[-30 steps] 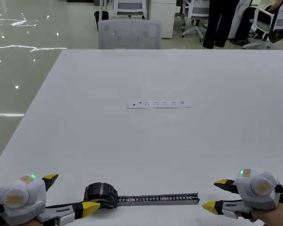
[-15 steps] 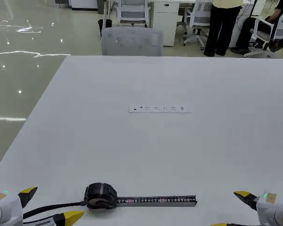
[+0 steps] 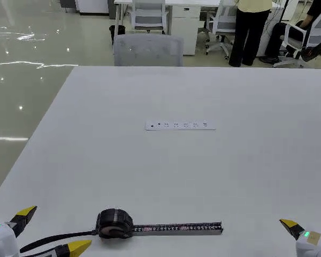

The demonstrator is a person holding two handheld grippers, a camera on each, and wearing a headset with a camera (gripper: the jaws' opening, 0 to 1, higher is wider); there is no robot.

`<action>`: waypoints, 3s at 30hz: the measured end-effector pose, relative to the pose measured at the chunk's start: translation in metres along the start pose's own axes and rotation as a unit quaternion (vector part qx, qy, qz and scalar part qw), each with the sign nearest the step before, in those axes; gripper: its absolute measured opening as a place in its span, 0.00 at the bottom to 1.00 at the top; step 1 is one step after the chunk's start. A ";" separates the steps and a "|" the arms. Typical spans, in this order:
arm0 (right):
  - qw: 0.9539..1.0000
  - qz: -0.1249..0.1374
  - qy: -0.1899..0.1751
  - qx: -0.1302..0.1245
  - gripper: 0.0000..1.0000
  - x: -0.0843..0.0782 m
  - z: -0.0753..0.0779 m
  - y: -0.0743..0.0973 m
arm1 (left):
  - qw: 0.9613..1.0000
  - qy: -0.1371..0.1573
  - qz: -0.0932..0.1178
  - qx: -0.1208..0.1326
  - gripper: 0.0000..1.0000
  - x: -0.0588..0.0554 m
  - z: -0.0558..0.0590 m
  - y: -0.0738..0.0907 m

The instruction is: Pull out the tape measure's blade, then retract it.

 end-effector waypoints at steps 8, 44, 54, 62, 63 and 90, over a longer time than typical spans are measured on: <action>1.000 -0.005 0.008 0.022 1.00 -0.002 -0.001 0.001 | 0.998 0.019 0.037 -0.040 1.00 -0.003 0.012 -0.002; 0.999 0.032 -0.003 0.016 1.00 -0.001 0.001 0.010 | 0.997 -0.007 -0.023 -0.072 1.00 -0.022 0.010 -0.005; 1.000 0.026 -0.007 0.012 1.00 -0.009 -0.001 0.015 | 0.996 -0.008 -0.028 -0.079 1.00 -0.020 0.012 -0.004; 1.000 0.020 -0.008 0.012 1.00 -0.010 -0.003 0.018 | 0.996 -0.008 -0.029 -0.080 1.00 -0.019 0.013 -0.005; 1.000 0.020 -0.009 0.012 1.00 -0.010 -0.003 0.018 | 0.996 -0.008 -0.029 -0.081 1.00 -0.018 0.014 -0.005; 0.995 -0.039 0.058 0.066 1.00 0.014 0.002 0.009 | 0.992 0.008 -0.097 -0.076 1.00 -0.002 0.039 -0.031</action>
Point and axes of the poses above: the centre of the closed fingertips' face, and the gripper's own axes: y roughly backward along the fingers, z roughly to its right, x roughly out of its top, the point moved 8 cm from there along y, roughly backward along the fingers, and after that the axes turned 7 degrees about -y, right-handed, at the moved point
